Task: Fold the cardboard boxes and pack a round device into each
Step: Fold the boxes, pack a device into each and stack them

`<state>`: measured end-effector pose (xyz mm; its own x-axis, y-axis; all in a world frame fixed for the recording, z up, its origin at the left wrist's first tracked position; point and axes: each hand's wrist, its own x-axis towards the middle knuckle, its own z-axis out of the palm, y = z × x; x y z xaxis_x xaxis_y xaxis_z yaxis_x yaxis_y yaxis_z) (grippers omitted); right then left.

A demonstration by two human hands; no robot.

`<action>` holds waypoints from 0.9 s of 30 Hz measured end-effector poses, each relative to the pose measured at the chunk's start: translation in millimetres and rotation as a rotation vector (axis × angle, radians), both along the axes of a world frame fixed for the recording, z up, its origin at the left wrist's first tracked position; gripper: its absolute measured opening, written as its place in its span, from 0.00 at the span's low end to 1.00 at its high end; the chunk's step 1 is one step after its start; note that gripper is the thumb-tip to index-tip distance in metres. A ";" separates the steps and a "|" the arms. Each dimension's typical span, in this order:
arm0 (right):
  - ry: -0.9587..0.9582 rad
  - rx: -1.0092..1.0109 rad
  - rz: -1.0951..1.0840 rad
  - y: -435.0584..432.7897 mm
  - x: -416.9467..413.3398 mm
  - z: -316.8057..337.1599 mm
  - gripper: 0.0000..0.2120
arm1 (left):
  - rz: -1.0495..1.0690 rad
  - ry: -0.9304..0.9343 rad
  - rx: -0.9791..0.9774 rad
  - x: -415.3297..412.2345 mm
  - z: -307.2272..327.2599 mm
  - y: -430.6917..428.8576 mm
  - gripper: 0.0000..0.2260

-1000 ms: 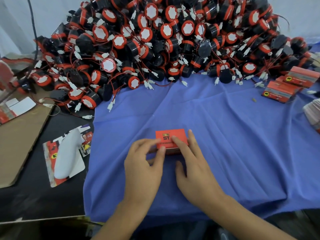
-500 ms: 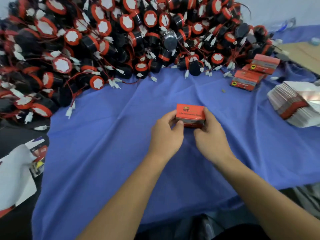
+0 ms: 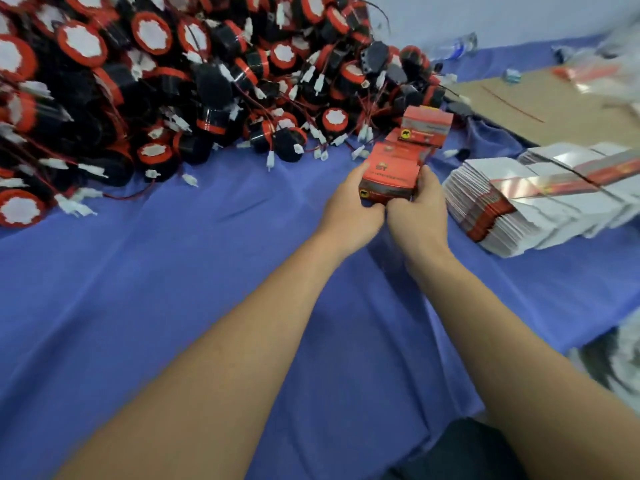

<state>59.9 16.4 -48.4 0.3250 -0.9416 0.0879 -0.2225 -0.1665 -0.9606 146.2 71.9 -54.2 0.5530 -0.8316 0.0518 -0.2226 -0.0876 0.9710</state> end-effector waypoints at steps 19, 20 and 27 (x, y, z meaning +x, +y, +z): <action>0.188 -0.487 -0.195 -53.3 -62.9 28.1 0.27 | 0.062 -0.259 -0.197 -73.6 24.0 -33.9 0.21; 0.259 -0.482 -0.233 -61.8 -76.4 32.5 0.27 | -0.019 -0.304 -0.201 -86.1 26.7 -37.8 0.21; 0.881 -0.300 -0.178 -87.7 -125.5 33.1 0.20 | -0.366 -0.526 0.146 -120.9 3.8 -71.1 0.30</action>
<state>-65.6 -71.3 -15.3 0.2437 -0.9617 0.1255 -0.8933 -0.2730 -0.3571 25.4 0.7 -50.4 0.1647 -0.9801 0.1106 -0.7048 -0.0385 0.7084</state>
